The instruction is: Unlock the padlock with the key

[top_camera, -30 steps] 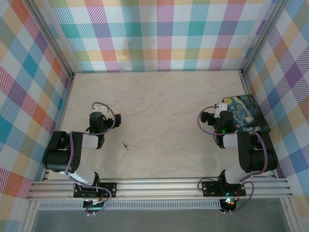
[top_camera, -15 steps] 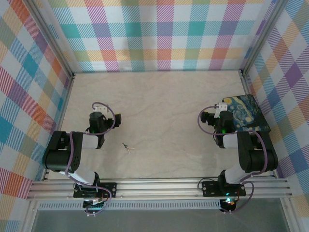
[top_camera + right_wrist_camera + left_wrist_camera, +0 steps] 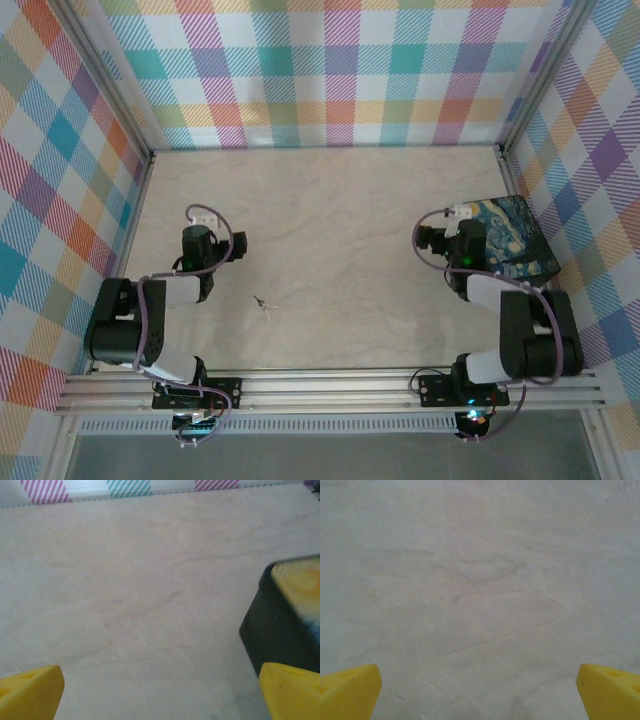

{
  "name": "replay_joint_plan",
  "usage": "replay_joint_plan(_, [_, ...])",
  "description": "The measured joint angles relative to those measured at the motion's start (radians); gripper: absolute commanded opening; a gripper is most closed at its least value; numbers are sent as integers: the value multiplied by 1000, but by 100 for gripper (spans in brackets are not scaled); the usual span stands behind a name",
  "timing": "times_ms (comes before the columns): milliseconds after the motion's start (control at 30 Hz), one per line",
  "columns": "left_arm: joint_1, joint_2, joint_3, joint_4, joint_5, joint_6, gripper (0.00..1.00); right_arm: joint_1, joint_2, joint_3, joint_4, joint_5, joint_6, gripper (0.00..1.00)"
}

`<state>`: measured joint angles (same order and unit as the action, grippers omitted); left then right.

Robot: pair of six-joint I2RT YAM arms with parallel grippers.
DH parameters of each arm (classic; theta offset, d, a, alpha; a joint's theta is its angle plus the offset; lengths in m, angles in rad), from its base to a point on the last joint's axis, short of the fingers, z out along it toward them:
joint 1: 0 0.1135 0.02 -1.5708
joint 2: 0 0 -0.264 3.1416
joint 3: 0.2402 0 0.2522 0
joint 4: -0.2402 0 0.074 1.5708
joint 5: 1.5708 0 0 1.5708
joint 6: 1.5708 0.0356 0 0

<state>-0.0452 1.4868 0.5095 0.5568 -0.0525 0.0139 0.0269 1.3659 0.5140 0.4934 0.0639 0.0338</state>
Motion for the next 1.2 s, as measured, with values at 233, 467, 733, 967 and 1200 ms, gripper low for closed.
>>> replay_joint_plan(233, [0,-118,283,-353,-109,-154,100,-35,-161,372,-493,40,119,95])
replay_joint_plan(467, [-71,-213,333,-644,-177,-338,100,-266,-30,509,-805,48,208,94])
replay_joint_plan(733, [-257,-237,395,-944,-206,-385,100,-297,117,509,-966,-11,246,88])
replay_joint_plan(967, [-340,-237,504,-1038,-222,-381,100,-269,132,515,-939,-115,248,85])
replay_joint_plan(1200, [-394,-221,546,-1083,-215,-386,100,-60,137,490,-849,-230,302,85])
